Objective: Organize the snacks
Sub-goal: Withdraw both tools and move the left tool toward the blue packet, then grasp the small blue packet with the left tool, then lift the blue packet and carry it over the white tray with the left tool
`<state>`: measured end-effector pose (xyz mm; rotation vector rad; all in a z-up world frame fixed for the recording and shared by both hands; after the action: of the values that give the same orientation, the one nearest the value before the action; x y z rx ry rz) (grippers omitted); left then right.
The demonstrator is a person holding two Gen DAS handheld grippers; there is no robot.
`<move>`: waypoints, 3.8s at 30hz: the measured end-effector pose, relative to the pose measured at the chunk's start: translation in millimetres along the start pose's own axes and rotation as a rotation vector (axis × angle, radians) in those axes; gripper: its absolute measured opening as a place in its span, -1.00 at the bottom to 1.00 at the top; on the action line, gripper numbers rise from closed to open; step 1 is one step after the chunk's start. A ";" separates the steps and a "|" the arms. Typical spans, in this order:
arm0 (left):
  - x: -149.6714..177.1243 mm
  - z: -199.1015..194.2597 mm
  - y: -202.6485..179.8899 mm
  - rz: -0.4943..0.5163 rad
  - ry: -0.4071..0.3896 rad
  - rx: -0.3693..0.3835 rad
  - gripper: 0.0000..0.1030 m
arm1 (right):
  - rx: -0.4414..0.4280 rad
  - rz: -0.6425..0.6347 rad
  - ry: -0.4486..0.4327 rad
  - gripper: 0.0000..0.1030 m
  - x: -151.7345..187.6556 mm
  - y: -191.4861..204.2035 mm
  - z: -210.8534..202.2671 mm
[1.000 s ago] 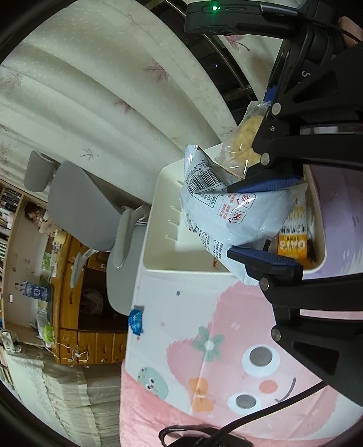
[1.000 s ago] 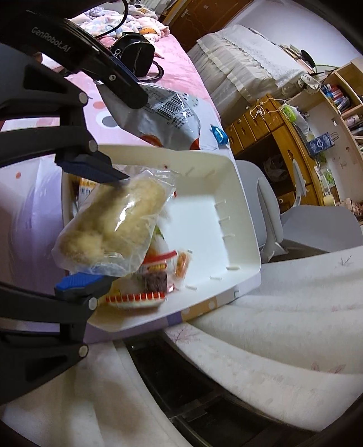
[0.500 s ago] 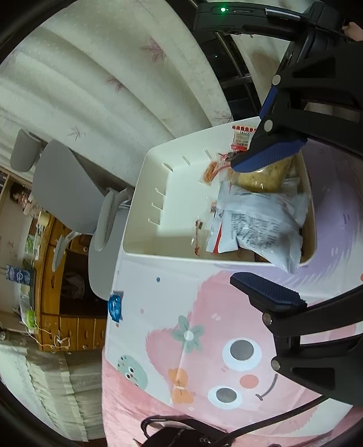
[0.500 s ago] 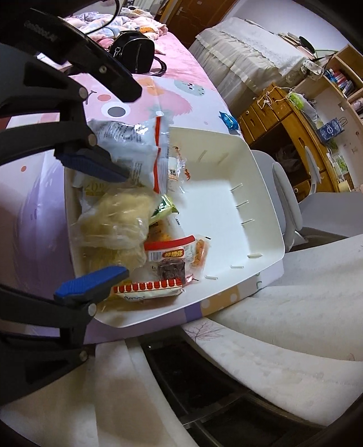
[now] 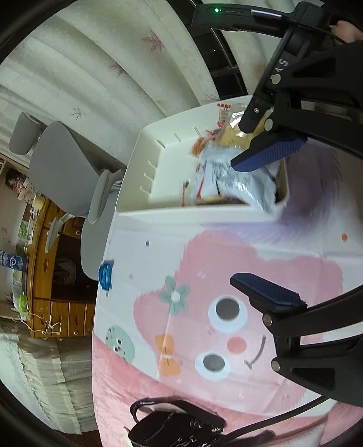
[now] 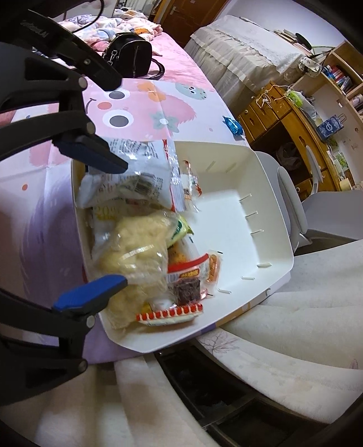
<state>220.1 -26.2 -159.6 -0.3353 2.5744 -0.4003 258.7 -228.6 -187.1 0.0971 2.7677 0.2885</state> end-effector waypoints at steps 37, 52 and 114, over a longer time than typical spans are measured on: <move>-183.1 26.3 120.3 0.229 0.114 -0.052 0.52 | 0.191 0.148 -0.120 0.96 14.7 104.7 2.7; -287.2 167.5 79.1 0.322 0.128 -0.146 0.56 | 0.191 -0.026 -0.100 0.97 -83.0 99.8 74.6; -309.6 293.4 102.8 0.214 -0.046 -0.149 -0.60 | 0.099 0.021 -0.019 0.97 -96.3 68.3 108.7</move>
<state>616.1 101.2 -299.3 -0.1170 2.5671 -0.1220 389.4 -151.5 -239.5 0.1536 2.7630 0.1553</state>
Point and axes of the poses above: each gripper's, at about its wrist camera, not at the fingertips, and z roughly the way its jaws point, y to its left, x to its underside, the point moved 6 cm from there along z, roughly the way its jaws point, and after that the axes turned 6 degrees about -z, right-handed, at the moved point
